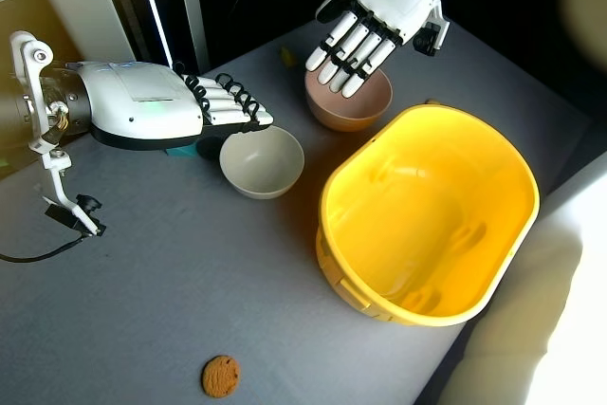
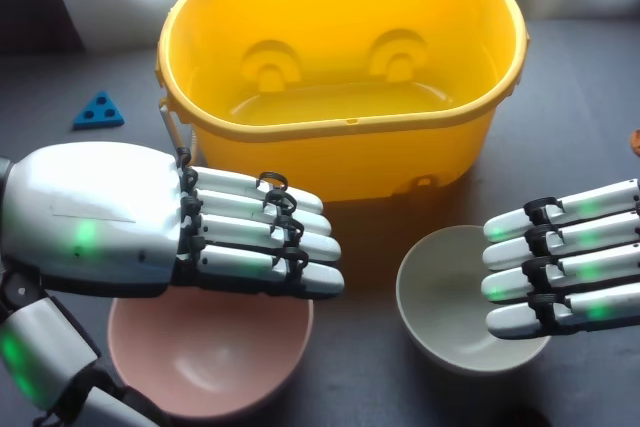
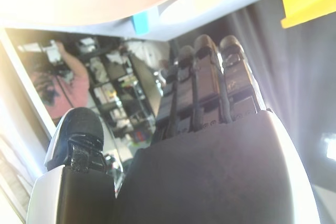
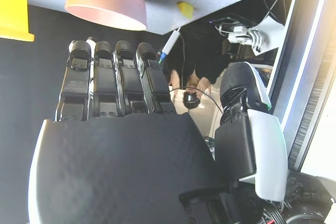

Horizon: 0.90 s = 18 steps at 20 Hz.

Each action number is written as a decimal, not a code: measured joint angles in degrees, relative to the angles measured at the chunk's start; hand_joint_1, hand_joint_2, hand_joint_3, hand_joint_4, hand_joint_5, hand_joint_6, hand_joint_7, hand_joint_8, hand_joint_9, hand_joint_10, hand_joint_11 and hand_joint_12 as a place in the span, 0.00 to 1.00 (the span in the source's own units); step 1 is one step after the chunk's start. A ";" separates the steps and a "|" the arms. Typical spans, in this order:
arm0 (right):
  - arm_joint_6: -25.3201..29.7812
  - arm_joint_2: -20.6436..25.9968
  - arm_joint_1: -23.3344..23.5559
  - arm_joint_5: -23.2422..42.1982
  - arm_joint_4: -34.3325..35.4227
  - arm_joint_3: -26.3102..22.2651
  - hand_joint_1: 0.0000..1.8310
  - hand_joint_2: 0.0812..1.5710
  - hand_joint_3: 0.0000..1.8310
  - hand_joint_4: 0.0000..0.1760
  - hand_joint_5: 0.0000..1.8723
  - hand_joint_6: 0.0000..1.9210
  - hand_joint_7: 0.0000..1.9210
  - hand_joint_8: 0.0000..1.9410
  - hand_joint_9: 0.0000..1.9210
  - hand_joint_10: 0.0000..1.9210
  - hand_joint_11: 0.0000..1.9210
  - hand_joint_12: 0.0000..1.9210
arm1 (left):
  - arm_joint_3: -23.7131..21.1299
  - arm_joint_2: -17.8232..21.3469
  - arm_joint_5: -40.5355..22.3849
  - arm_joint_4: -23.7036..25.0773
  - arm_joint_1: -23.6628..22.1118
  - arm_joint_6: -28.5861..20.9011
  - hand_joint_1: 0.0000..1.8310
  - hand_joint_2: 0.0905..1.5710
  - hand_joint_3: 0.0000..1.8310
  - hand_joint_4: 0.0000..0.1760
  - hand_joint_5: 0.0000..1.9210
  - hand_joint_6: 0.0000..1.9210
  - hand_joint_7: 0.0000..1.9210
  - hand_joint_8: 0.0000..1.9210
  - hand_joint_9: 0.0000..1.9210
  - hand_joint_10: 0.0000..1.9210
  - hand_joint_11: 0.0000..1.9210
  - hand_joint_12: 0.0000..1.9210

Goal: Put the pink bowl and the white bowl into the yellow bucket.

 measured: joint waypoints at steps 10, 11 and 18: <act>-0.24 -6.64 -1.55 -2.56 -0.07 7.65 0.00 0.66 0.02 0.00 0.01 0.00 0.00 0.00 0.00 0.00 0.00 0.00 | -0.28 0.00 -0.94 1.75 -0.42 -1.20 0.00 0.60 0.02 0.00 0.01 0.00 0.00 0.00 0.00 0.00 0.00 0.00; -0.92 -7.08 -1.81 -2.71 -0.07 8.02 0.00 0.66 0.01 0.00 0.03 0.01 0.01 0.00 0.00 0.00 0.00 0.00 | -0.28 0.00 -0.94 1.79 -0.44 -1.29 0.00 0.60 0.02 0.00 0.01 0.00 0.00 0.00 0.00 0.00 0.00 0.00; -3.02 -8.59 -2.25 -3.10 0.02 8.22 0.16 0.59 0.00 0.00 0.00 0.00 0.00 0.00 0.00 0.00 0.00 0.00 | 1.14 -0.02 -3.56 4.17 -3.91 -3.23 0.00 0.64 0.01 0.00 0.00 0.00 0.00 0.00 0.00 0.00 0.00 0.00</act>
